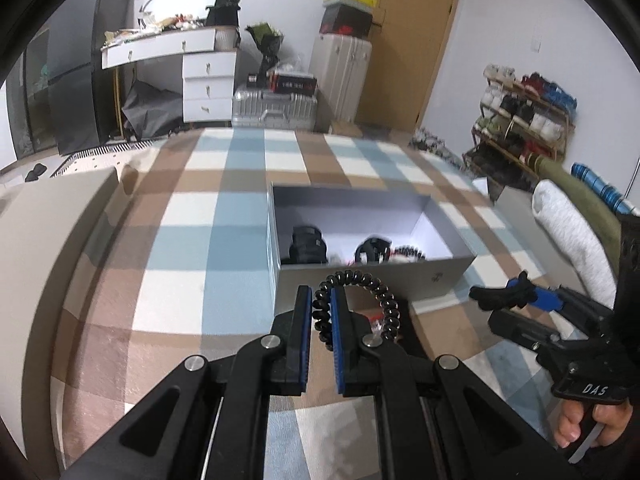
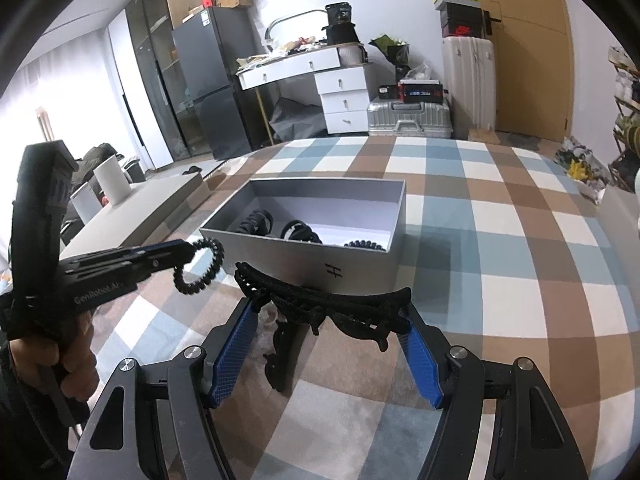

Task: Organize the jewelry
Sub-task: 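Carry the clip and bracelet over the grey box and open both tools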

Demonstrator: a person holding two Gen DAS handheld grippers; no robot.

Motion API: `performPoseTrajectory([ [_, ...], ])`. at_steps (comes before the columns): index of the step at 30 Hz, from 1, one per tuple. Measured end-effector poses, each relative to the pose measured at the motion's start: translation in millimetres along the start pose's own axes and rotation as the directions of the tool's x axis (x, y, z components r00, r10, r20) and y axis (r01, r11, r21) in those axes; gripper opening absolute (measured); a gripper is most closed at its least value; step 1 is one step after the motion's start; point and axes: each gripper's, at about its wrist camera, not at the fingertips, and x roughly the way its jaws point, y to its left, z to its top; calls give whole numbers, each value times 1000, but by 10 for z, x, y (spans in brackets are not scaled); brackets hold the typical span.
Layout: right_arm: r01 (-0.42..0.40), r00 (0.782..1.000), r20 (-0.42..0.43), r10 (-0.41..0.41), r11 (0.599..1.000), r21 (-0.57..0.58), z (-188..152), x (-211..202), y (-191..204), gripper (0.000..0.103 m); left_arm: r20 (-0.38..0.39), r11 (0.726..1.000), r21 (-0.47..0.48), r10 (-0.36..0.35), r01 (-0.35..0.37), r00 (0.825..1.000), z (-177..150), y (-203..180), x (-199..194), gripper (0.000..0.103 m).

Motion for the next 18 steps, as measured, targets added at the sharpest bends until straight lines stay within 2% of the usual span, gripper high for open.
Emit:
performPoseTrajectory([
  [10, -18, 999, 29, 18, 1000, 7, 115, -75, 7, 70, 68, 1000, 7, -3, 3, 998, 108, -8, -36, 5],
  [18, 0, 999, 37, 0, 1000, -3, 260, -26, -6, 70, 78, 1000, 14, 3, -4, 997, 179, -18, 25, 5],
])
